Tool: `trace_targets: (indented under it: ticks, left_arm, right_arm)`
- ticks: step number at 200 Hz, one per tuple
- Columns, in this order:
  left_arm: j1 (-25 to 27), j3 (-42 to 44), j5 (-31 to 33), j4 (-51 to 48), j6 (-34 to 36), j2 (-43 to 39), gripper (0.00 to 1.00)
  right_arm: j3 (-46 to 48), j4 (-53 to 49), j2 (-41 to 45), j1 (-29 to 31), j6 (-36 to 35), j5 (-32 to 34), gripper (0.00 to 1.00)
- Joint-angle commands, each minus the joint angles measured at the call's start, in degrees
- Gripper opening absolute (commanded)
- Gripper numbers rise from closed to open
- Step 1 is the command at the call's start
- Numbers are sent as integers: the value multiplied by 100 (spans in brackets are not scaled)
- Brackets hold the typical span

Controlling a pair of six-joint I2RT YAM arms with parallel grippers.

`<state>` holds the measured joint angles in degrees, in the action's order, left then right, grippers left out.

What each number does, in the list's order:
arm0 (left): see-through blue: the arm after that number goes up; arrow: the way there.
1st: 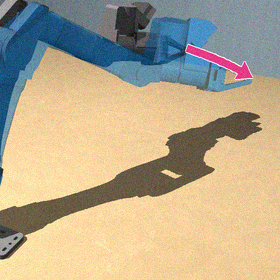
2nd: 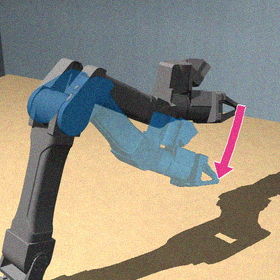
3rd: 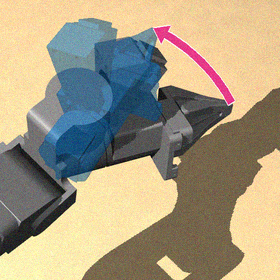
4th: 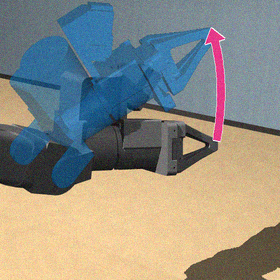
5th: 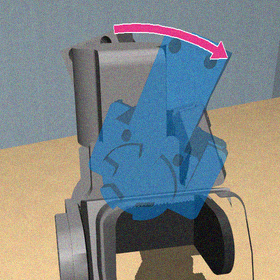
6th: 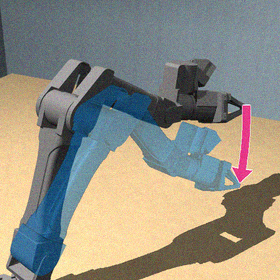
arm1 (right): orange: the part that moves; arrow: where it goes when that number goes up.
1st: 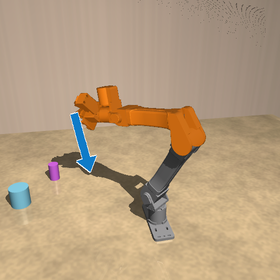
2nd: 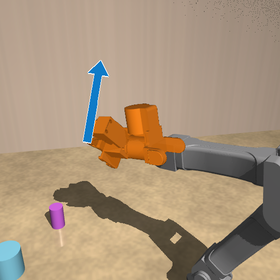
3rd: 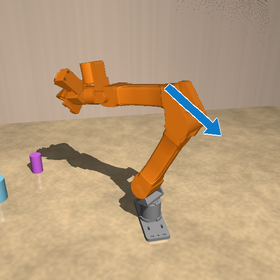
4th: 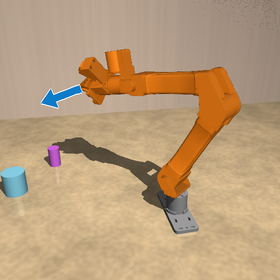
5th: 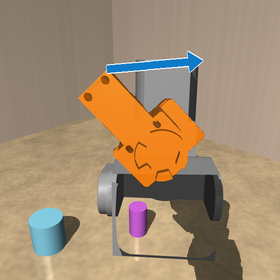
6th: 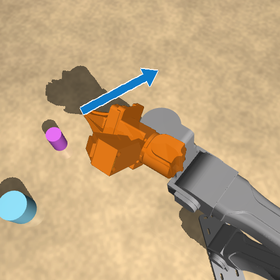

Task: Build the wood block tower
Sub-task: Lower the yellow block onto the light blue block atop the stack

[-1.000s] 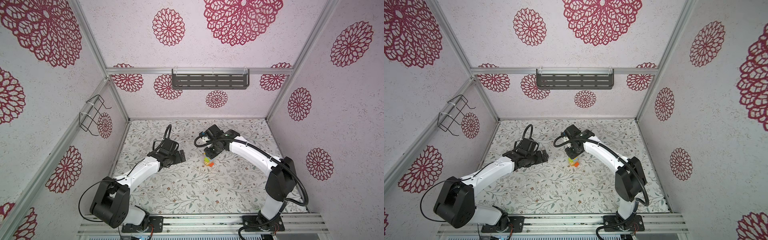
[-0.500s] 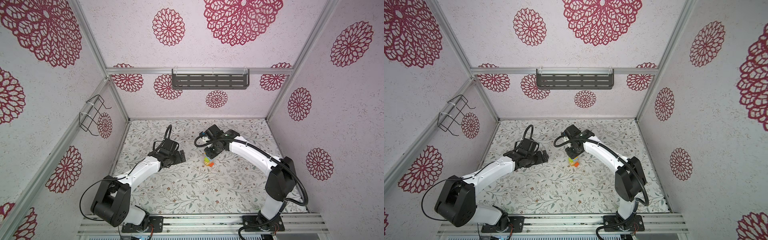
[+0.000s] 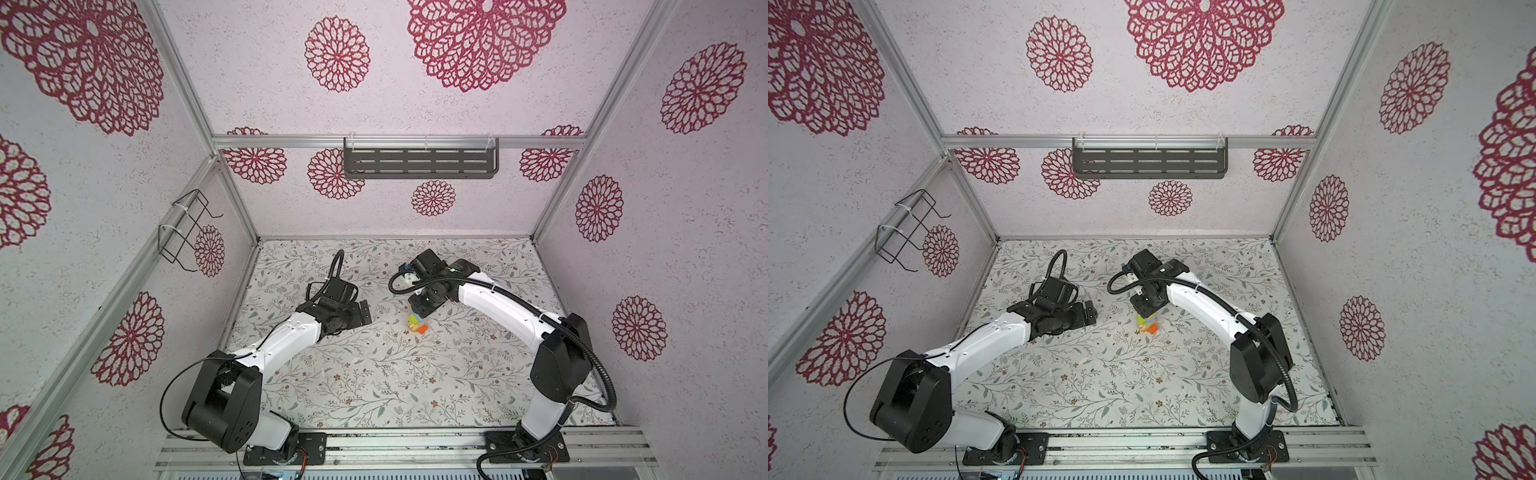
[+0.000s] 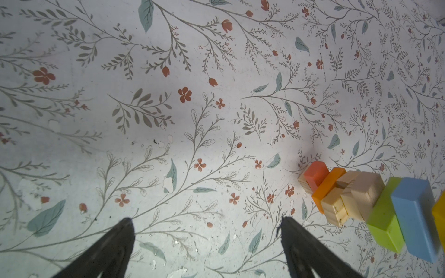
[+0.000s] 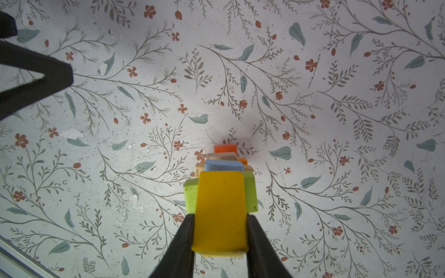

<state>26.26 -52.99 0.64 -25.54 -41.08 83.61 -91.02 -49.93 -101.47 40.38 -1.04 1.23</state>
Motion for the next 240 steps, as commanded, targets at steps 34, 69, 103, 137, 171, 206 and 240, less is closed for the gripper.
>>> trace_targets:
  ticks: [34, 69, 103, 137, 171, 206, 240]
  left_arm:
    - [34, -45, -21, 128, 62, 14, 97]
    - [33, -43, -21, 120, 65, 7, 97]
    - [31, -71, -21, 95, 75, -4, 97]
    - [32, -80, -13, 84, 76, -21, 97]
    - [36, -68, -3, 75, 82, -29, 97]
    - [36, -145, 88, -24, 90, -127, 97]
    - [35, -276, 384, -339, 135, -568, 97]
  right_arm:
    - [-65, -3, 73, -26, -47, -66, 35]
    - [-65, -21, 49, -32, -43, -75, 35]
    - [-82, -22, 40, -29, -36, -47, 39]
    - [-90, -34, 50, -26, -23, -17, 42]
    - [-108, -35, 72, -30, -27, 16, 43]
    - [-277, -82, 131, -31, 14, 185, 43]
    - [-333, 57, 532, -30, 150, 471, 44]
